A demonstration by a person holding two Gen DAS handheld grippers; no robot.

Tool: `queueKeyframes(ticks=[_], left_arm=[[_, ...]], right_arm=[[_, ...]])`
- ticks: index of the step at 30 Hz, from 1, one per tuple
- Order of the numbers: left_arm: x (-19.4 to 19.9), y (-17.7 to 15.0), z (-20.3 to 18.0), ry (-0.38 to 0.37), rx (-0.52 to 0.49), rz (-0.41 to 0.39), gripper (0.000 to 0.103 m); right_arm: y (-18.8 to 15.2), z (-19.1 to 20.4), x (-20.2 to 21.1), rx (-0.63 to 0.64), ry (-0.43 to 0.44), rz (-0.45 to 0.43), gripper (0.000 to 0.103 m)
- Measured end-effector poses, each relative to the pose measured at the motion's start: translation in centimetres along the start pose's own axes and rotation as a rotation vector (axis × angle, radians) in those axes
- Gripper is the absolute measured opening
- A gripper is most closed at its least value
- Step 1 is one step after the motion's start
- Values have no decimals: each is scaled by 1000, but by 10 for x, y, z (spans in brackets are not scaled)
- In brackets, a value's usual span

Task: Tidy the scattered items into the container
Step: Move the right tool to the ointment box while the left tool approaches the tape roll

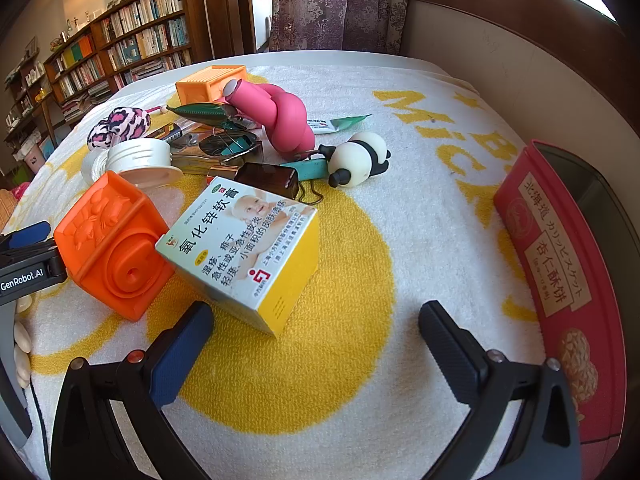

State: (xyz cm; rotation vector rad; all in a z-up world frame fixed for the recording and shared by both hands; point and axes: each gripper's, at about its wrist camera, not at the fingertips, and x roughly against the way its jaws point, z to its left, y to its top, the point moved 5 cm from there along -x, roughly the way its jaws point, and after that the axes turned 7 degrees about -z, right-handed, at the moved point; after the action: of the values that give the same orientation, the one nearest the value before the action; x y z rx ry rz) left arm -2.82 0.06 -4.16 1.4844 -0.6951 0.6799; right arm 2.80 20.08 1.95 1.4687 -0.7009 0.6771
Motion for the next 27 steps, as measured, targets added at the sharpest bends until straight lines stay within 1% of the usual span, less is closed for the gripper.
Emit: queueKeyframes(ticks=[11,20,22,24,27], left_arm=[[-3,0,2,-8,-2,0,103],[1,-1,4,-64,-4,-9,103],[0,-1,3,-50,-10,-5,103],[-3,-1,-1,-17,-31,2,103],[-2,0,-1,-8,-17,1,103]], right_arm=[[-2,-1,-3,0,-1,0,102],[-4,-2,-9,2,6,1,103],[-5,0,-8,9,6,2,103],[-6,-1,-8,9,7,1,103],[-6,-1,-8,8,6,1,103]])
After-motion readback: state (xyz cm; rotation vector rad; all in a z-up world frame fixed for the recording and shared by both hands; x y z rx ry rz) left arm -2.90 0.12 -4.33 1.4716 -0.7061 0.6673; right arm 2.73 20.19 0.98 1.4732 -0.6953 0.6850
